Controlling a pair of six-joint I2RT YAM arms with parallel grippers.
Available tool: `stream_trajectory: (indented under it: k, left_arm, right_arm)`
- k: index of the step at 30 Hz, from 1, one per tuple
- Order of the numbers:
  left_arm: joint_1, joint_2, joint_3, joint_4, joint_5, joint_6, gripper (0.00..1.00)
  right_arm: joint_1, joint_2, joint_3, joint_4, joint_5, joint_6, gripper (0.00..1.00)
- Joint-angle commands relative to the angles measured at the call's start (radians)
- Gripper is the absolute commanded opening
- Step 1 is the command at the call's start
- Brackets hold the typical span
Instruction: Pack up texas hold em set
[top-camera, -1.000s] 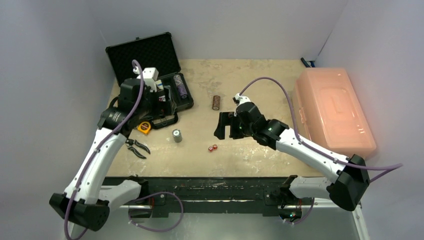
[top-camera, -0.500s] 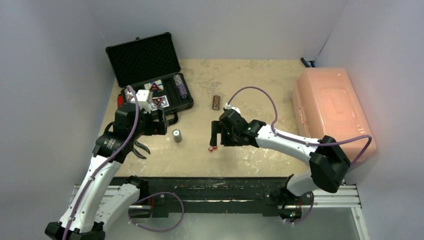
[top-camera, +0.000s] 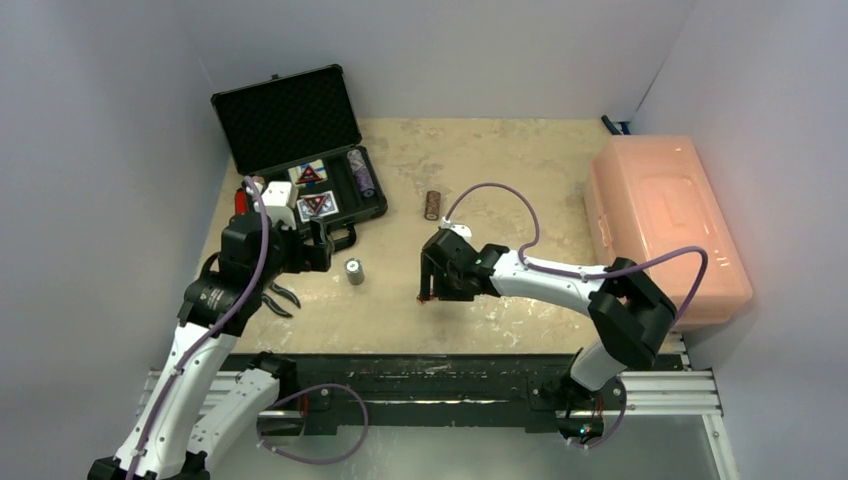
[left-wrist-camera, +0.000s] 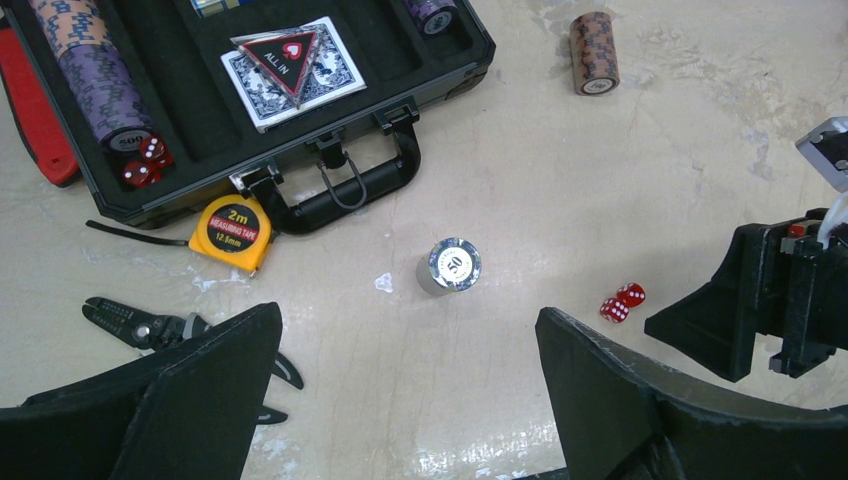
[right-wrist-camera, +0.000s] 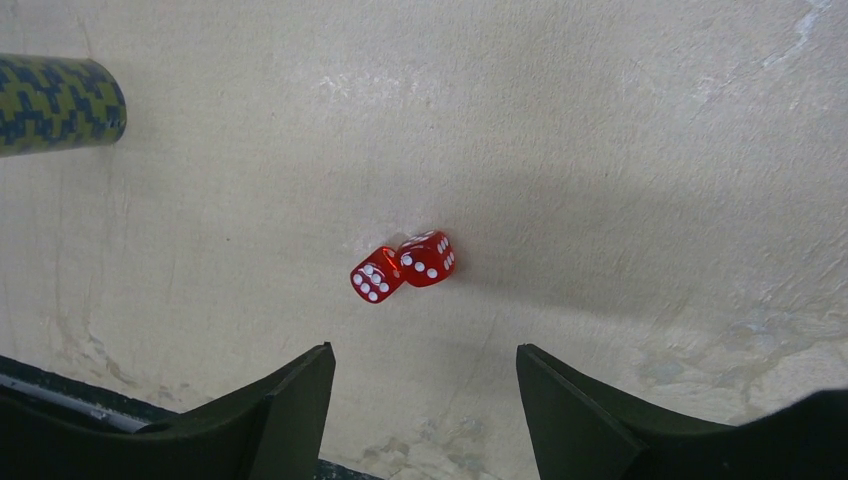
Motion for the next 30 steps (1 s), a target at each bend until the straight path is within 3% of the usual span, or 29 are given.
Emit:
stream_trajectory:
  k: [1, 9, 30]
  left_arm:
    - [-0.003, -0.006, 0.000, 0.041, 0.021, 0.021, 0.99]
    - [-0.006, -0.008, 0.001, 0.042, 0.037, 0.026, 0.98]
    - [-0.014, -0.004, 0.000, 0.042, 0.048, 0.033, 0.96]
  right_arm:
    - [0.015, 0.019, 0.047, 0.012, 0.040, 0.038, 0.69]
    - [0.024, 0.055, 0.049, 0.018, 0.050, 0.050, 0.57]
    - [0.023, 0.170, 0.154, -0.014, 0.141, 0.044, 0.45]
